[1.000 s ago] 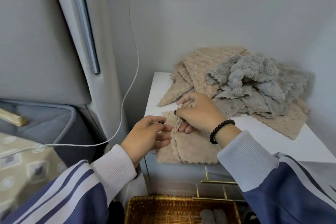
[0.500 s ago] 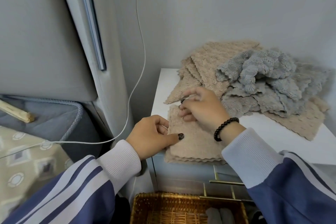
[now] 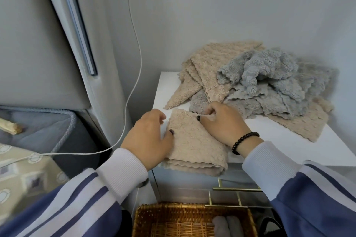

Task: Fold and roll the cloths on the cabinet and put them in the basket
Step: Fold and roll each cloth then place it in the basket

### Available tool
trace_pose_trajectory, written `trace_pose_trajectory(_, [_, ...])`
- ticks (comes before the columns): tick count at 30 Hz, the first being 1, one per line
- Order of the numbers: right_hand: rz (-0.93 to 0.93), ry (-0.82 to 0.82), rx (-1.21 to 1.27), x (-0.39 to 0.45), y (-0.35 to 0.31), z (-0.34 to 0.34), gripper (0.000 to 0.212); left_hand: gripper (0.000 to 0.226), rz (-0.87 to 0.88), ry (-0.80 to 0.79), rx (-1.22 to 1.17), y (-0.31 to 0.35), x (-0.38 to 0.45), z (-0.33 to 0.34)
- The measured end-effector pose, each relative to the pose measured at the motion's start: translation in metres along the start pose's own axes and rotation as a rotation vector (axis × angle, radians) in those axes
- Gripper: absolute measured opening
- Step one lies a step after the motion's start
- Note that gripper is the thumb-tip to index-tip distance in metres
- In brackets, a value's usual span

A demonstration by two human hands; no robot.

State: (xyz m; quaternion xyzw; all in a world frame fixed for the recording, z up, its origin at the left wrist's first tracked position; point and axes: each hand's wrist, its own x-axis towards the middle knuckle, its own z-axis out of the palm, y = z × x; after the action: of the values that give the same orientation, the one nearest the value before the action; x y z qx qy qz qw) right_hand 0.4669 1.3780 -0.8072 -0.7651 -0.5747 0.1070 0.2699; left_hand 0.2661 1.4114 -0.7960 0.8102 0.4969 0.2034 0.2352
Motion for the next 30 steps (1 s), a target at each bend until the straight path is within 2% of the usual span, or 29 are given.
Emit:
trace_pose_trajectory(2, [0.012,0.009,-0.045,-0.004,-0.001,0.0,0.018,0.035,0.094,0.048,0.067,0.007,-0.001,0.005])
trace_pose_trajectory(6, [0.106,0.021,-0.068,-0.012,-0.001,-0.01,0.014,0.042,0.197,0.007,0.126,0.022,-0.006,0.017])
trace_pose_trajectory(11, [0.207,-0.059,-0.081,-0.03,0.004,-0.034,0.015,0.058,0.231,-0.242,0.343,0.026,-0.009,0.03])
trace_pose_trajectory(15, [0.255,-0.18,-0.054,-0.059,0.009,-0.052,0.016,0.075,0.392,-0.398,0.375,0.014,0.004,0.034])
trace_pose_trajectory(17, [0.256,-0.177,-0.114,-0.074,0.014,-0.056,0.016,0.08,0.458,-0.426,0.385,0.011,0.01,0.035])
trace_pose_trajectory(19, [0.168,-0.058,-0.216,-0.084,0.02,-0.054,0.018,0.08,0.503,-0.428,0.407,0.009,0.014,0.036])
trace_pose_trajectory(21, [-0.064,0.107,-0.231,-0.088,0.024,-0.049,0.02,0.084,0.541,-0.431,0.398,0.005,0.017,0.037])
trace_pose_trajectory(22, [-0.195,0.112,-0.231,-0.088,0.025,-0.046,0.026,0.083,0.559,-0.428,0.394,0.003,0.018,0.037])
trace_pose_trajectory(24, [-0.395,-0.031,-0.224,-0.089,0.031,-0.038,0.039,0.073,0.578,-0.416,0.401,-0.001,0.022,0.038])
trace_pose_trajectory(26, [-0.431,-0.243,-0.169,-0.091,0.038,-0.035,0.054,0.066,0.56,-0.386,0.425,-0.005,0.022,0.038])
trace_pose_trajectory(27, [-0.436,-0.298,-0.158,-0.091,0.042,-0.034,0.06,0.067,0.547,-0.348,0.419,-0.008,0.021,0.037])
trace_pose_trajectory(30, [-0.47,-0.32,-0.222,-0.09,0.05,-0.033,0.08,0.068,0.632,-0.141,0.368,-0.01,0.008,0.033])
